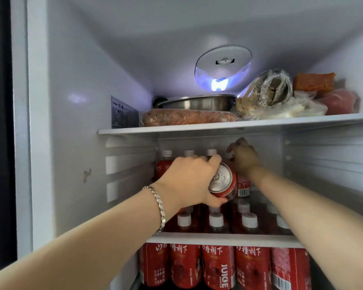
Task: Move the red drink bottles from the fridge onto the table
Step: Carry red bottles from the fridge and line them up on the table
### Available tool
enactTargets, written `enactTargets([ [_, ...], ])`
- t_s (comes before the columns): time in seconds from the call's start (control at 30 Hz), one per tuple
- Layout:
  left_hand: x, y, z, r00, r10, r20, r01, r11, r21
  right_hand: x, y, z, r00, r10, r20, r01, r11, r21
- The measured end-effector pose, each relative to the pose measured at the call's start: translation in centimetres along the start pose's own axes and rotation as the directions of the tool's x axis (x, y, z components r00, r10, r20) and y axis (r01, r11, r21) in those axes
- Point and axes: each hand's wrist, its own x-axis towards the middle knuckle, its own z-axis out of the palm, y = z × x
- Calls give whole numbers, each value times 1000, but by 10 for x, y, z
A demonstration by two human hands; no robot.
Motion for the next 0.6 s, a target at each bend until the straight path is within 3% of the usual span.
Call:
enactTargets([
  [0.07,-1,2,1,1000,12,12,-12,1000,13,-5,-3,-7,1000,24,-8,-24,1000,-10],
  [0.2,-3,3,3,1000,25,15,-26,999,39,-23,-8,-29,999,46,12,-41,967,-251],
  [0.4,-10,8,3,995,96,4,-96,988,118,-84,-10,-50,984,-177,1,161,893,-421],
  [0.6,-12,0,-21,997,79,-4,-78,991,109,-110,-10,-71,970,-239,-34,192,849,-492],
])
